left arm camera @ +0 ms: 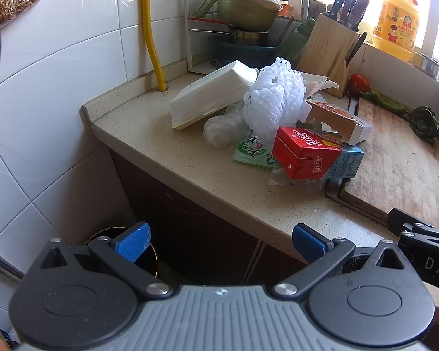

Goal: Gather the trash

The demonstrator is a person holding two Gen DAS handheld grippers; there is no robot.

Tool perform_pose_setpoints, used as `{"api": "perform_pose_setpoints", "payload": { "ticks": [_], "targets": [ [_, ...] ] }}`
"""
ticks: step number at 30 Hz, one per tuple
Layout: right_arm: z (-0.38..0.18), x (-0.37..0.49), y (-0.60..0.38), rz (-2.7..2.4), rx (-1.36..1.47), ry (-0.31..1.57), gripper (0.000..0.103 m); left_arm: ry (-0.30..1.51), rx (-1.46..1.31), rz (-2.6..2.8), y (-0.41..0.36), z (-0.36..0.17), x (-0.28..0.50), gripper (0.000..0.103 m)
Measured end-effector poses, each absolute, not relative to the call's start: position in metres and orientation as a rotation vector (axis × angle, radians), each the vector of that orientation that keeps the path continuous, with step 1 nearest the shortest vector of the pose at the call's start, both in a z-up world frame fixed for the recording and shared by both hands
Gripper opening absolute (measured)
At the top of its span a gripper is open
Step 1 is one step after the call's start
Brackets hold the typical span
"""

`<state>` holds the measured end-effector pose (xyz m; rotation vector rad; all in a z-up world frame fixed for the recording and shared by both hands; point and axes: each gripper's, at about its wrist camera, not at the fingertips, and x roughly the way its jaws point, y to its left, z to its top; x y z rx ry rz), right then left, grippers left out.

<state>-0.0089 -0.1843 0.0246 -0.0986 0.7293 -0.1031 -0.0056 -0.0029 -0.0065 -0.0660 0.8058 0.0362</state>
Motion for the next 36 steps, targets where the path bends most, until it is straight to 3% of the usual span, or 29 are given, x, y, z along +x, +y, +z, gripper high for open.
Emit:
{"api": "perform_pose_setpoints", "payload": {
  "ticks": [13, 27, 36],
  "targets": [
    [0.02, -0.006, -0.186, -0.118, -0.1, 0.761, 0.103, 0.821, -0.089, 0.04, -0.008, -0.012, 0.003, 0.102],
    [0.025, 0.053, -0.203, -0.005, -0.074, 0.759, 0.103, 0.824, -0.077, -0.027, -0.017, -0.019, 0.019, 0.102],
    [0.048, 0.112, -0.226, 0.07, -0.034, 0.717, 0.103, 0.795, -0.288, 0.099, 0.004, -0.013, 0.034, 0.102]
  ]
}}
